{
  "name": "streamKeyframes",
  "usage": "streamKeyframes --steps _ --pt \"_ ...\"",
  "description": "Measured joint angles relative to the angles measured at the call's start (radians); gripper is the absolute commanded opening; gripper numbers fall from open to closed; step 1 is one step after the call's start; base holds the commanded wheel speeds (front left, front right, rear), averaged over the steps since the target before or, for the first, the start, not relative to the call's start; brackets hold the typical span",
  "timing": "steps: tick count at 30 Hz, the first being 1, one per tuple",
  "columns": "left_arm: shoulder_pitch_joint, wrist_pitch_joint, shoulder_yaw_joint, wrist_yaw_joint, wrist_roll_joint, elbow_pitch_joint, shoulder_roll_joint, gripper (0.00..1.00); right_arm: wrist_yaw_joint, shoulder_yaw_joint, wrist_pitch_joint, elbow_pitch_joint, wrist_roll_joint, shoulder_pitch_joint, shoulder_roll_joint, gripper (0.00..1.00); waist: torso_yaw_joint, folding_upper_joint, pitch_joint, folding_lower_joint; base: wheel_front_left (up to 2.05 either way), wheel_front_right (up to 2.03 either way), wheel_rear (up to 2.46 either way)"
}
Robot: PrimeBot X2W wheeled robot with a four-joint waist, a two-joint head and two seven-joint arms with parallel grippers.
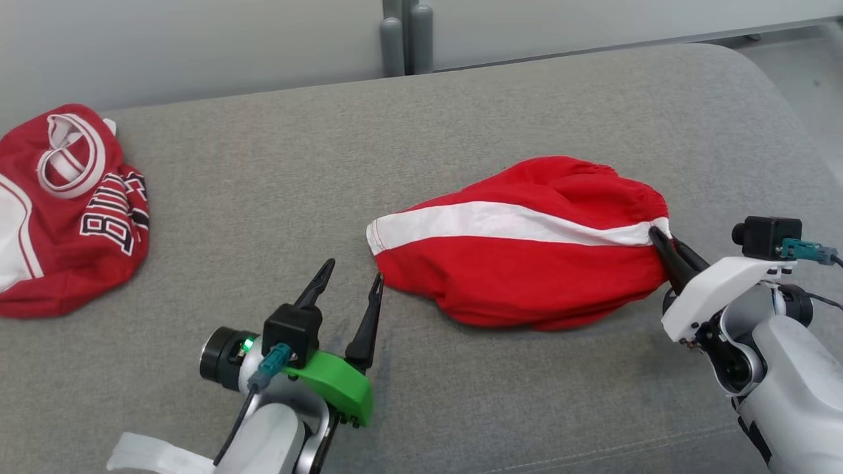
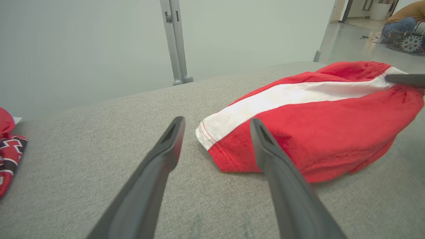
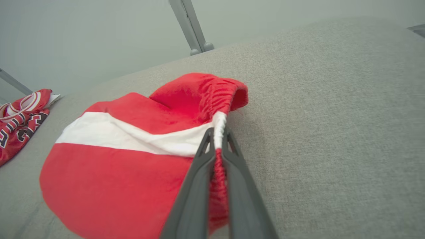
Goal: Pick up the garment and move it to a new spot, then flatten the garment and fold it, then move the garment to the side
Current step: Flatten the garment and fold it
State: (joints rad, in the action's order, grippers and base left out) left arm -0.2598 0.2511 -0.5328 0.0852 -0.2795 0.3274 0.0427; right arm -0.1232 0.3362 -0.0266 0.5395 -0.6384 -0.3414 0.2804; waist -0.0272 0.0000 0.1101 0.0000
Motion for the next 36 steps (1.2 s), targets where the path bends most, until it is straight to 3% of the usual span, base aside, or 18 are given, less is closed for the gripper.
streamKeyframes --steps 3,6,11,21,36 --pt "0.007 -0.028 0.007 -0.027 -0.062 0.026 0.000 1.00 0.000 0.007 -0.001 0.004 -0.008 0.004 0.004 0.00 -0.030 0.0000 0.003 0.0000 0.00 0.00 0.00" --pt "0.027 -0.064 0.016 -0.059 -0.225 0.034 0.000 1.00 0.000 0.028 -0.008 0.004 -0.013 0.004 0.007 0.00 -0.058 0.0000 0.008 0.0000 0.00 0.00 0.00" --pt "0.024 -0.120 0.014 -0.085 -0.385 0.040 0.000 1.00 -0.001 0.098 -0.017 0.016 0.074 0.009 0.069 0.00 -0.091 0.0000 0.024 0.0000 0.00 0.00 0.00" --pt "-0.108 -0.227 0.009 -0.086 -0.421 0.084 0.000 1.00 -0.001 0.159 -0.048 0.030 0.100 0.028 0.043 0.00 -0.132 0.0000 0.057 0.0000 0.00 0.00 0.00" --pt "-0.208 -0.270 0.017 -0.059 -0.462 0.189 -0.001 1.00 -0.001 0.196 -0.079 0.055 0.092 0.016 0.003 0.00 -0.185 0.0000 0.101 0.0000 0.00 0.00 0.00"
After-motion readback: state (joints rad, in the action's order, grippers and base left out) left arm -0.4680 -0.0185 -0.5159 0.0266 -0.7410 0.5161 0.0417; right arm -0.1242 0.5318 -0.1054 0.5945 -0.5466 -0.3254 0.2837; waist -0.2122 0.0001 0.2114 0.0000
